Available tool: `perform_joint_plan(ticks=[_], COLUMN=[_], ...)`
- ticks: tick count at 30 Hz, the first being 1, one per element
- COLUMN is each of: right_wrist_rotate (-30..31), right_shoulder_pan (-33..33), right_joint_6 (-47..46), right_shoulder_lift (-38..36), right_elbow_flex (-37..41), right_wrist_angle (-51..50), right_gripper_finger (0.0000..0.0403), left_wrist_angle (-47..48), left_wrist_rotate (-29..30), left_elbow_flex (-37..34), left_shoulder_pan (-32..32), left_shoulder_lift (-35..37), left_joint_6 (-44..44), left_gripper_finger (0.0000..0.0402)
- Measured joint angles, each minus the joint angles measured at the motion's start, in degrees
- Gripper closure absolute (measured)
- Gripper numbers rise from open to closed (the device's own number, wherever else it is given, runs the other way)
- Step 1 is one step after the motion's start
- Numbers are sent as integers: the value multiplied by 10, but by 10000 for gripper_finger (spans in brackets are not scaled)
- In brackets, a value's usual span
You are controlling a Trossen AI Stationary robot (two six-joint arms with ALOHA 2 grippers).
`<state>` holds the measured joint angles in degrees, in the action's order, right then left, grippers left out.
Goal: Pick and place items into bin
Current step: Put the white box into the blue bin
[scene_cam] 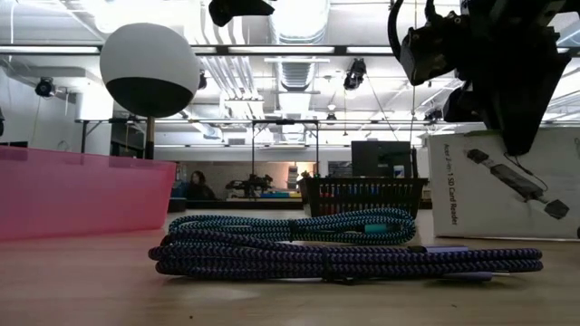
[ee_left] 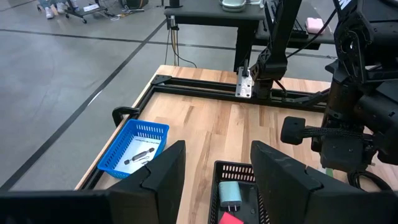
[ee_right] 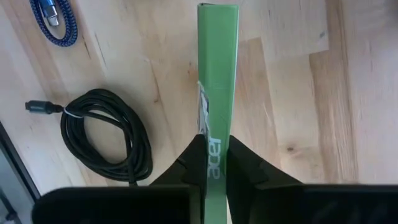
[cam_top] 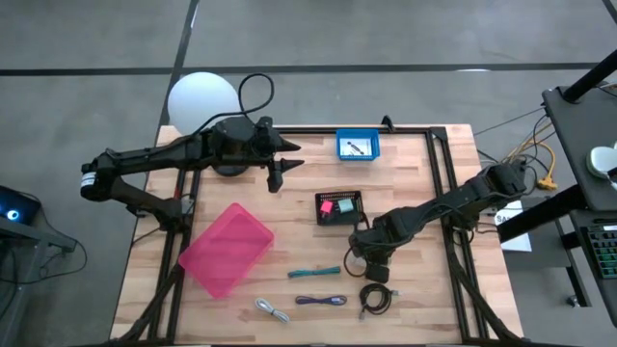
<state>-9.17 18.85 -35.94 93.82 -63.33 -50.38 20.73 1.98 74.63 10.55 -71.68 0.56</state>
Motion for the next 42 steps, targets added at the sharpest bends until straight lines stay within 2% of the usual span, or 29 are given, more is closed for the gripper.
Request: perform_joint_plan(ticks=[7,13,17,21,32,37,42], right_wrist_rotate=[9,56,115,155,168,186,210], right_shoulder_pan=[-2,-12,-31,-61,-197,-279,-365], right_joint_6=[30,78,101,136,277,346,456], right_shoulder_lift=[-2,-4,-4,-16,-93,-103,-93], right_elbow_flex=[-26,-81,-123,-154,-158,-158,-158], right_wrist_angle=[-51,-136,-179,-185,-131,-125,-92], right_gripper_finger=[383,384,384,385,385,385,385], left_wrist_angle=[0,0,0,0,8,8,8], left_wrist_rotate=[0,0,0,0,0,0,1], left_elbow_flex=[0,0,0,0,0,0,1], left_shoulder_pan=[0,0,0,0,0,0,0], left_shoulder_lift=[0,0,0,0,3,4,6], left_joint_6=[0,0,2,2,6,6,6], left_gripper_finger=[235,235,235,235,235,235,235])
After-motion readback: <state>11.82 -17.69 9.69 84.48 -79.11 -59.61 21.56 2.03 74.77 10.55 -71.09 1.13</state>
